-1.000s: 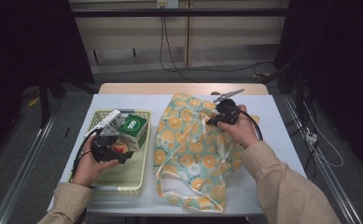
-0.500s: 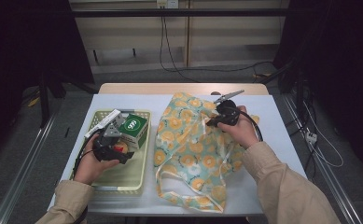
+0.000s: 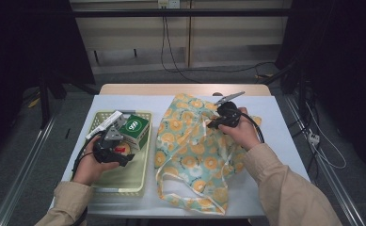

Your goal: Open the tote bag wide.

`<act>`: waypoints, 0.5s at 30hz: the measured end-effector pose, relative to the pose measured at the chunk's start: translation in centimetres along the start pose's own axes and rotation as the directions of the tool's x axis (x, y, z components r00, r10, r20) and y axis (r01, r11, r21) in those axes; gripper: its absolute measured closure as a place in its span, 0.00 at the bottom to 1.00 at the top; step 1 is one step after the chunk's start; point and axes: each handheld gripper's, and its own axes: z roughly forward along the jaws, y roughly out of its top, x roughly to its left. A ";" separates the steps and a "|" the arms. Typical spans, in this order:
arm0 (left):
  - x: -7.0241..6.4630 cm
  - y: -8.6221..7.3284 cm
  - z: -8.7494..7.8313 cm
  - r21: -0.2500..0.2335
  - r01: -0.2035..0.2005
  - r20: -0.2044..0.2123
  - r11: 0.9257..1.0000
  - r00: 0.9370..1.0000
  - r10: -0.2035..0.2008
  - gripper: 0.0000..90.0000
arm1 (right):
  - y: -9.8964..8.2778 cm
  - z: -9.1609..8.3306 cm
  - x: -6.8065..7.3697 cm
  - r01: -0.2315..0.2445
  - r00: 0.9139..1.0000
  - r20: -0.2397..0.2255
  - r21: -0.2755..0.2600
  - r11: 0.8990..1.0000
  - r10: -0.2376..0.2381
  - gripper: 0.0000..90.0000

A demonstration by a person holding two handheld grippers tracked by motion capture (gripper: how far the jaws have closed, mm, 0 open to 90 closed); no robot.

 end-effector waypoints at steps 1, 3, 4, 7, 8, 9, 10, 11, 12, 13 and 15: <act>-0.1 0.0 -0.1 -0.004 0.007 0.031 1.000 0.999 -0.007 0.23 | 0.0 0.0 0.0 0.000 1.000 -0.001 -0.001 1.000 0.000 0.99; -0.5 0.1 -0.3 0.006 -0.008 0.019 1.000 1.000 0.008 0.27 | 0.0 -0.1 0.0 -0.003 1.000 0.000 -0.004 1.000 0.003 0.99; -0.5 0.2 -0.3 0.008 -0.004 0.023 1.000 1.000 0.004 0.28 | 0.0 -0.1 -0.1 -0.004 1.000 0.000 -0.007 1.000 0.004 0.99; -0.1 0.4 -0.7 0.004 0.055 0.024 0.998 0.998 -0.055 0.40 | 0.0 -0.1 -0.1 -0.008 1.000 0.003 -0.009 1.000 0.008 0.99; 0.0 0.4 -0.8 -0.002 0.082 0.021 0.997 0.996 -0.081 0.44 | 0.0 -0.2 -0.1 -0.007 1.000 0.003 -0.009 1.000 0.007 0.99; 0.3 0.5 -1.1 -0.004 0.099 0.018 0.995 0.995 -0.099 0.50 | 0.0 -0.2 0.0 -0.004 1.000 0.001 -0.010 1.000 0.004 0.99; 0.4 0.6 -1.3 -0.008 0.133 0.011 0.991 0.991 -0.133 0.56 | 0.0 -0.2 0.0 -0.004 1.000 0.000 -0.011 1.000 0.004 0.99; 0.5 0.6 -1.5 -0.018 0.153 -0.015 0.988 0.988 -0.153 0.64 | 0.1 -0.2 0.0 -0.004 1.000 -0.001 -0.012 1.000 0.004 0.99; 0.7 0.6 -1.7 -0.017 0.159 -0.001 0.987 0.987 -0.159 0.72 | 0.1 -0.3 0.0 -0.003 1.000 -0.001 -0.013 1.000 0.003 0.99; 0.7 0.6 -1.7 -0.007 0.161 -0.023 0.987 0.987 -0.161 0.80 | 0.1 -0.3 0.0 -0.005 1.000 -0.001 -0.014 1.000 0.005 0.99; 0.6 0.4 -1.4 0.035 0.173 -0.018 0.984 0.985 -0.173 0.88 | 0.1 -0.3 -0.1 -0.010 1.000 0.000 -0.017 1.000 0.010 0.99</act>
